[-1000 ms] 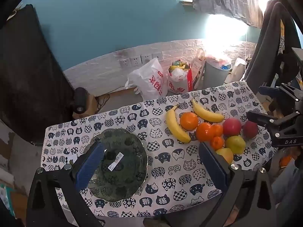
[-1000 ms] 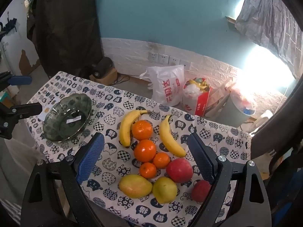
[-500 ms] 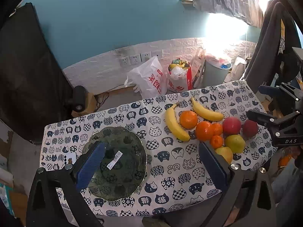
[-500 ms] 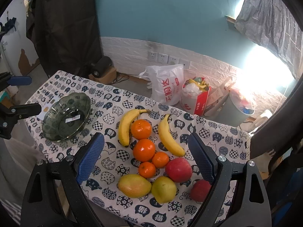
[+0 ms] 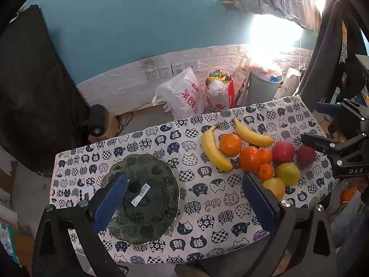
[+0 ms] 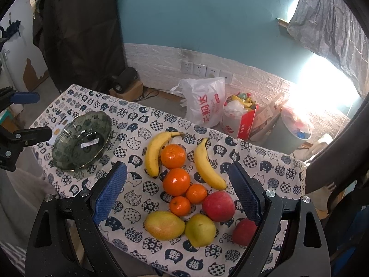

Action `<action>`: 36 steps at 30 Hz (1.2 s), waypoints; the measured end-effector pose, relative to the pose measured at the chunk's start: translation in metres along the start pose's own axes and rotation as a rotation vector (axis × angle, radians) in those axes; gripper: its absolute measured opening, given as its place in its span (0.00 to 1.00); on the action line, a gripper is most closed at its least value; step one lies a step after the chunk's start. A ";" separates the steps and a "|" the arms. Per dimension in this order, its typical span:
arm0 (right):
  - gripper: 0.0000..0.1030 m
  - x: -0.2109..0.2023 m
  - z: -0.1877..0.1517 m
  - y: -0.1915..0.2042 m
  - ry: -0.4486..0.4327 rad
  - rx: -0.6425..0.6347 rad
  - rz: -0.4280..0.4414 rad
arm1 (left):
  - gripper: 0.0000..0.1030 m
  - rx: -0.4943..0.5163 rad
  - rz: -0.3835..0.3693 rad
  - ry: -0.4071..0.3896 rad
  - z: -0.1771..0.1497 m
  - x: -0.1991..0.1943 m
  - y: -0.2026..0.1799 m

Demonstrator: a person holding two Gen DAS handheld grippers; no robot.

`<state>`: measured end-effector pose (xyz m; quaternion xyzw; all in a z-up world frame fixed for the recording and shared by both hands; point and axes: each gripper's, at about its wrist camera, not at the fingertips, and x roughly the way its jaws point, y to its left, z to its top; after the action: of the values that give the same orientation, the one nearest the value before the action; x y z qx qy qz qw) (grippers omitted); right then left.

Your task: Organize fruits

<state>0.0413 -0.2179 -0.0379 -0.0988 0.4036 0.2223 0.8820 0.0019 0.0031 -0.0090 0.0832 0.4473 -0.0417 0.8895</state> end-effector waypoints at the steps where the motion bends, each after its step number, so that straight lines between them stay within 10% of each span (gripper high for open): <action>1: 0.86 0.000 -0.001 0.000 0.001 0.001 0.000 | 0.98 -0.001 -0.001 0.000 0.000 0.000 0.000; 36: 0.86 0.001 -0.001 0.000 0.011 0.004 0.004 | 0.98 0.002 -0.004 0.002 -0.002 0.000 -0.003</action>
<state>0.0415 -0.2182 -0.0394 -0.0975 0.4092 0.2224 0.8795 -0.0001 0.0007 -0.0102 0.0834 0.4485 -0.0438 0.8888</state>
